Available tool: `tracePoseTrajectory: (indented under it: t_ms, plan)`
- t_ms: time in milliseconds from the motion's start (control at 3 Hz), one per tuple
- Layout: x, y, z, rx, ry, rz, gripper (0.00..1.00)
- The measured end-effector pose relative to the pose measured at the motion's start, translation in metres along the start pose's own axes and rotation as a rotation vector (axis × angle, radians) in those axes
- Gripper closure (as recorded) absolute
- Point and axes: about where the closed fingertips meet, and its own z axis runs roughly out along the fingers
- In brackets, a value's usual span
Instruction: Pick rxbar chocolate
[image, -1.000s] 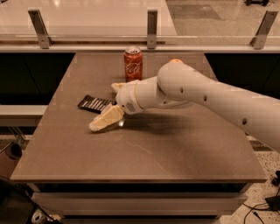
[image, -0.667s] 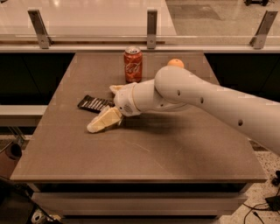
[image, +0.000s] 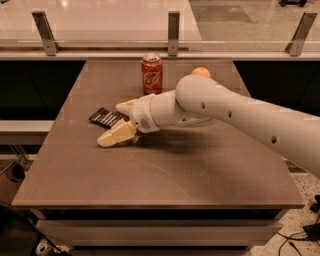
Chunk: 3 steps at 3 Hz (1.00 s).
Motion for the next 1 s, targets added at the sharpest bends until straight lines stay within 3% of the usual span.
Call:
tracePoseTrajectory:
  t_ms: [667, 1000]
  plan:
    - [-0.0012, 0.0013, 0.0010, -0.003, 0.000, -0.002, 0.87]
    - [-0.0017, 0.0014, 0.0010, -0.003, 0.000, -0.002, 1.00]
